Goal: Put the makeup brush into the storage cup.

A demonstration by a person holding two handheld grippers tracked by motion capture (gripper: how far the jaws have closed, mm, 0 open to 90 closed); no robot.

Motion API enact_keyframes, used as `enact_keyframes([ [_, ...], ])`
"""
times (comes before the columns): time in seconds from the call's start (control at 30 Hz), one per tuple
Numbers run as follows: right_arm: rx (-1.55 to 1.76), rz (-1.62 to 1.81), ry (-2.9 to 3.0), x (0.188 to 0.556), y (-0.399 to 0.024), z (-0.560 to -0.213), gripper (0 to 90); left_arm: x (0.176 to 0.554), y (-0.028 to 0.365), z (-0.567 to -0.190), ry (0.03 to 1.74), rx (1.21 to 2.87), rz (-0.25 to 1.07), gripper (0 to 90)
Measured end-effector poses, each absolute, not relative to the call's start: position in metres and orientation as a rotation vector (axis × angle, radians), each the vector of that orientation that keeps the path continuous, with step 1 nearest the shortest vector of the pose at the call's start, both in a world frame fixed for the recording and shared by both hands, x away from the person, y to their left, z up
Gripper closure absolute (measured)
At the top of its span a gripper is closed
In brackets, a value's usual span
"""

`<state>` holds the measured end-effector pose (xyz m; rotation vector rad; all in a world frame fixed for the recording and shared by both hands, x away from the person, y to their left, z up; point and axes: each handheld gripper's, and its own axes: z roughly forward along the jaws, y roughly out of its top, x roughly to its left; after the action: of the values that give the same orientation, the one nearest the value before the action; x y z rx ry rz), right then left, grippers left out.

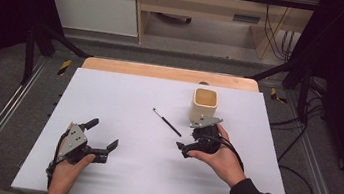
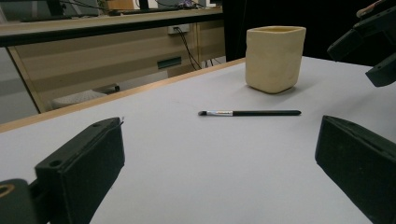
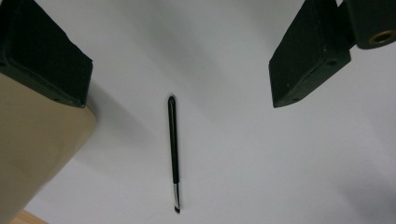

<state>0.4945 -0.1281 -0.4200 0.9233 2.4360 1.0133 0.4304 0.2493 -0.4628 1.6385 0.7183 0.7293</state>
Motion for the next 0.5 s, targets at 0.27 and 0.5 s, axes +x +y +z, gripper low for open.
enact_keyframes([
  [0.27,0.918,1.000,2.451,0.497,-0.120,-0.424,5.8,0.430,0.250,-0.462,0.719,1.627,0.728,1.1],
  [0.5,0.910,1.004,2.461,0.500,-0.114,-0.426,5.9,0.430,0.249,-0.463,0.716,1.634,0.729,1.1],
])
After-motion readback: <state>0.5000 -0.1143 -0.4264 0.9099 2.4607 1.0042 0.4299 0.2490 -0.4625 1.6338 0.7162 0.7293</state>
